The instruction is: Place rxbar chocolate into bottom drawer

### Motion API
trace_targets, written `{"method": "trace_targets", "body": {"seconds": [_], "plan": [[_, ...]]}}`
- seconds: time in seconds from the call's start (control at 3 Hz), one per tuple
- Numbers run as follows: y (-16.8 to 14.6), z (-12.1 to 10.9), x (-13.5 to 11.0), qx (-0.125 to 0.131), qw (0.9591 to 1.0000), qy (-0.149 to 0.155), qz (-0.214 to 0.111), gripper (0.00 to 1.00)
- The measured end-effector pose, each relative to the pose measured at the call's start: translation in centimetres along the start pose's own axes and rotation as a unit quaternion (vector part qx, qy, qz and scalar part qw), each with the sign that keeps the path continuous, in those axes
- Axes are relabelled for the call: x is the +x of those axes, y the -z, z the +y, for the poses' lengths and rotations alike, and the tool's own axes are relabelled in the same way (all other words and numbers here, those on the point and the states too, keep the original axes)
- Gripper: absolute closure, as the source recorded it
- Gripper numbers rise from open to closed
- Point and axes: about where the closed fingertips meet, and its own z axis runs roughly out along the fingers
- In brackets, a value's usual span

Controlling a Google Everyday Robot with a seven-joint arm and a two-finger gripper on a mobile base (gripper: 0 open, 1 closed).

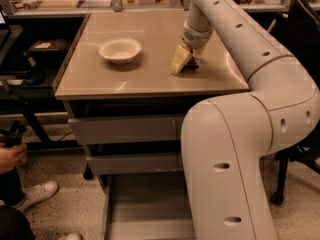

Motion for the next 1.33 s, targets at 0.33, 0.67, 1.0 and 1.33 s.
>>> {"method": "trace_targets", "body": {"seconds": [0.33, 0.67, 1.0, 1.33], "plan": [[0.00, 0.00, 0.00, 0.000, 1.0000, 0.000, 0.000, 0.65], [0.00, 0.00, 0.00, 0.000, 1.0000, 0.000, 0.000, 0.87], [0.01, 0.00, 0.00, 0.000, 1.0000, 0.000, 0.000, 1.00], [0.76, -0.06, -0.18, 0.000, 1.0000, 0.000, 0.000, 1.00]]}}
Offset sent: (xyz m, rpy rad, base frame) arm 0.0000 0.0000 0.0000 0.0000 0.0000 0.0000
